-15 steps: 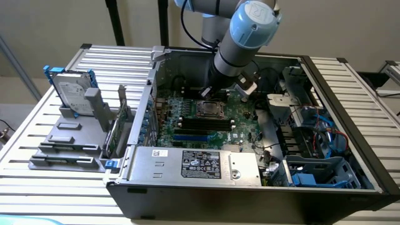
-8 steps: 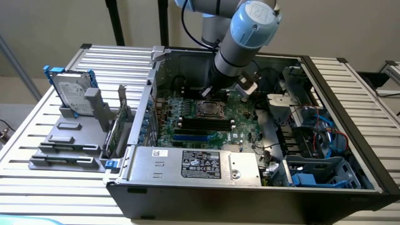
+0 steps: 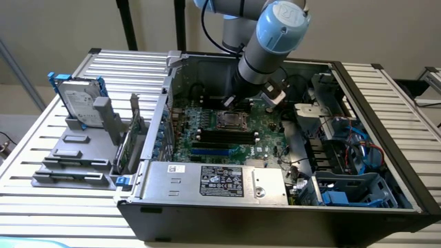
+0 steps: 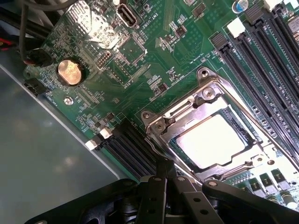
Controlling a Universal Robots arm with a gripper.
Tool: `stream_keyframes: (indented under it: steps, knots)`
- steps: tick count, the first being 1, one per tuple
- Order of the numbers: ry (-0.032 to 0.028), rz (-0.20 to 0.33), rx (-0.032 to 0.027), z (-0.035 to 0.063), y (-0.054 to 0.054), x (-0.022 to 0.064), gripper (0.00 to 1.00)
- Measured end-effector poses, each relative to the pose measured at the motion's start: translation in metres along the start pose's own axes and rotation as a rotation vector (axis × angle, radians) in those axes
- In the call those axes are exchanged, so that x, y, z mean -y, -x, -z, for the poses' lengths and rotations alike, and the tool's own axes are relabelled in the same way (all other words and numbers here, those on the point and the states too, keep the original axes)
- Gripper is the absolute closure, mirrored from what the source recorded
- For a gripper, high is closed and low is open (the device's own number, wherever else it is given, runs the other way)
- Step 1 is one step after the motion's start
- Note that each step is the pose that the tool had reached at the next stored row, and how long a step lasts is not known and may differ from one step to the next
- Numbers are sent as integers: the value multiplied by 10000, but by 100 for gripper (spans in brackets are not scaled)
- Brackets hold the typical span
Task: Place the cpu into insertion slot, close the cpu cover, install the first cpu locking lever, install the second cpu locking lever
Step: 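Install the first cpu locking lever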
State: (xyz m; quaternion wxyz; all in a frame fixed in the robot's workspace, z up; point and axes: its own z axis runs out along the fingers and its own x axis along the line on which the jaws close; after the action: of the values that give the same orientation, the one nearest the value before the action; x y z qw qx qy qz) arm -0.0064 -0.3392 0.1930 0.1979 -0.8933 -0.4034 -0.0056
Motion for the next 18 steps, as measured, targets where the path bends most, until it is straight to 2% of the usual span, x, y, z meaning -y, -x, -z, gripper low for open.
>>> stream_keyframes:
  steps: [18]
  knots:
    - [7, -42, -18, -13, -6, 21, 89]
